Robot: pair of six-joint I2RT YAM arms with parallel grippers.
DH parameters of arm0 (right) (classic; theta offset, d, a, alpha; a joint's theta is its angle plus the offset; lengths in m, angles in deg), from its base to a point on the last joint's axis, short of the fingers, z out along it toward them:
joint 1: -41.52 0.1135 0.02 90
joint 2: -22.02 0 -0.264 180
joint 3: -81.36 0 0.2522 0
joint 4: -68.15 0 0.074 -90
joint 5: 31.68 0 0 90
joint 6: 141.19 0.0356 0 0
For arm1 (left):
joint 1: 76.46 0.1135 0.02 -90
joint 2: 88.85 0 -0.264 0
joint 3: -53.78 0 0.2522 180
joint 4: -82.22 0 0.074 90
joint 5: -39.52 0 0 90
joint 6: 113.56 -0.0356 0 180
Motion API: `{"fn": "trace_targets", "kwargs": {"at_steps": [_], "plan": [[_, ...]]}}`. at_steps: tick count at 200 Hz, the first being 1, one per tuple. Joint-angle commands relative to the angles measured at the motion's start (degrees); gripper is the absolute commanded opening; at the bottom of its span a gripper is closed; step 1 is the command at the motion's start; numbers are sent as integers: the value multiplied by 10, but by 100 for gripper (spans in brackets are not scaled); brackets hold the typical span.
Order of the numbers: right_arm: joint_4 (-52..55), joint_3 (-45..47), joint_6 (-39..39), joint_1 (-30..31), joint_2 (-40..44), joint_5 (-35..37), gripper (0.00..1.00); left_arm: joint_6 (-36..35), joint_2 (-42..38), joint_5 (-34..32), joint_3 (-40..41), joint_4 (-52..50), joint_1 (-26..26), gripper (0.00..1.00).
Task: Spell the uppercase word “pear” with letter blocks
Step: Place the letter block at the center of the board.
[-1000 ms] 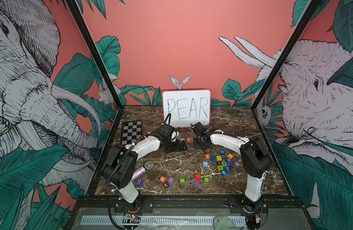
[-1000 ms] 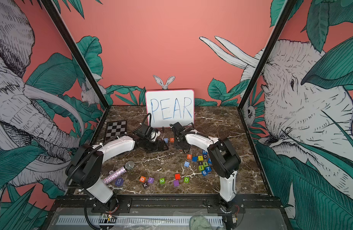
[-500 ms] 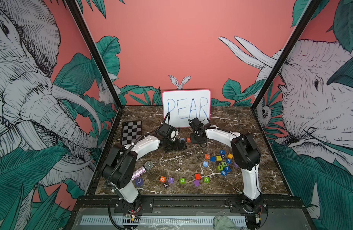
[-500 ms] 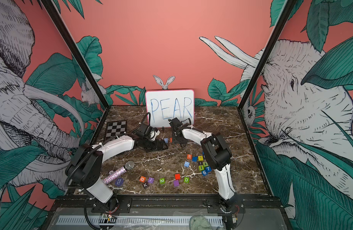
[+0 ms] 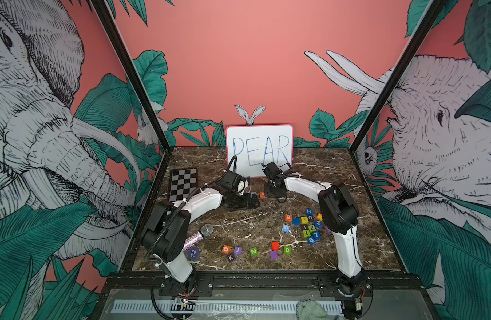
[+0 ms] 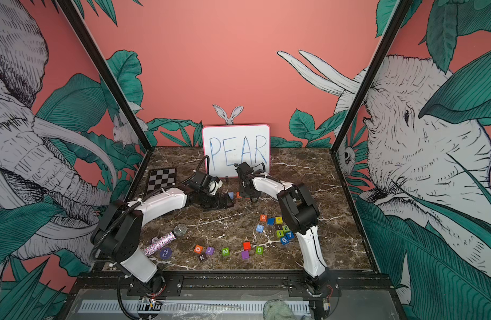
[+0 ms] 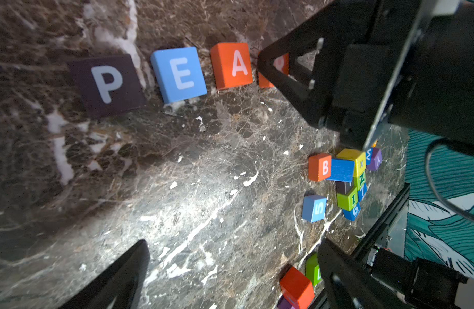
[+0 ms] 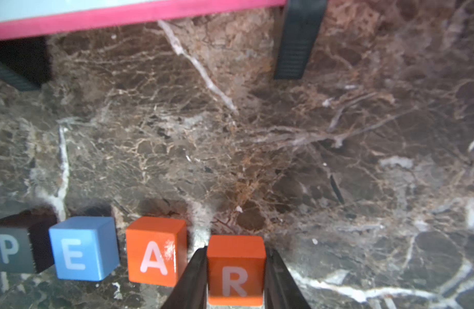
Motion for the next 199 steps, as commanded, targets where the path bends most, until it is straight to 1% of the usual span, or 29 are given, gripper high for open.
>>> {"fn": "trace_targets", "kwargs": {"at_steps": [1,199], "plan": [[8,-14,-5,-2,-14,8,35,-7,-14,2,1,0,4,99],[9,-13,-1,-1,-15,4,37,-4,-20,4,12,8,5,99]]}}
